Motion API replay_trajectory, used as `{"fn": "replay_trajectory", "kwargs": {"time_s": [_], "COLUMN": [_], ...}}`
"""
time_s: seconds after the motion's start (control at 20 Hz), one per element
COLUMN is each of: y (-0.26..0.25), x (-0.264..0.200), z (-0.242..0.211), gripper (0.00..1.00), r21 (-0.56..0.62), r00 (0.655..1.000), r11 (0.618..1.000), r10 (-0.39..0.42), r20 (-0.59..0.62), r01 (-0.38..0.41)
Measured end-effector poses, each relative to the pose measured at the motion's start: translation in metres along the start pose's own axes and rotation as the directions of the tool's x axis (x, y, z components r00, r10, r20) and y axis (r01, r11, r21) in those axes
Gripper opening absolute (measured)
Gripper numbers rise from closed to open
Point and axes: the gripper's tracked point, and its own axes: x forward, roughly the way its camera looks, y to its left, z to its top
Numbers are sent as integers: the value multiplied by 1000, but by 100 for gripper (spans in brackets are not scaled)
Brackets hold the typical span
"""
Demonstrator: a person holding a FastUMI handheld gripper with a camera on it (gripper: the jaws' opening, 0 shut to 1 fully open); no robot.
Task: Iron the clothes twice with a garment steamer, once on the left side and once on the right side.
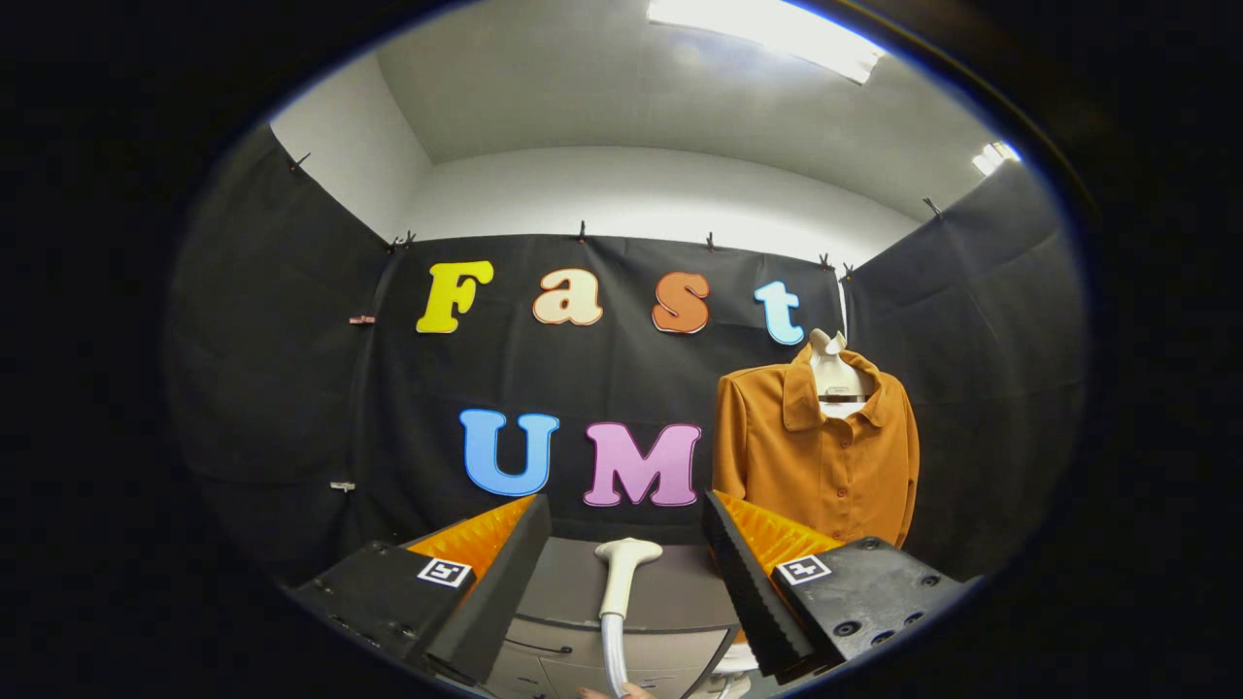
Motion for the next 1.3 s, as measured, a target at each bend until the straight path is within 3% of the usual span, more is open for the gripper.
{"fn": "replay_trajectory", "kwargs": {"time_s": [0.8,1.3], "y": [28,40], "x": [15,51], "z": [-18,-59], "gripper": [98,98], "r21": [-2,-8], "r00": [996,987], "r11": [997,995], "r10": [-74,-96], "r20": [-45,-126], "r01": [74,96]}}
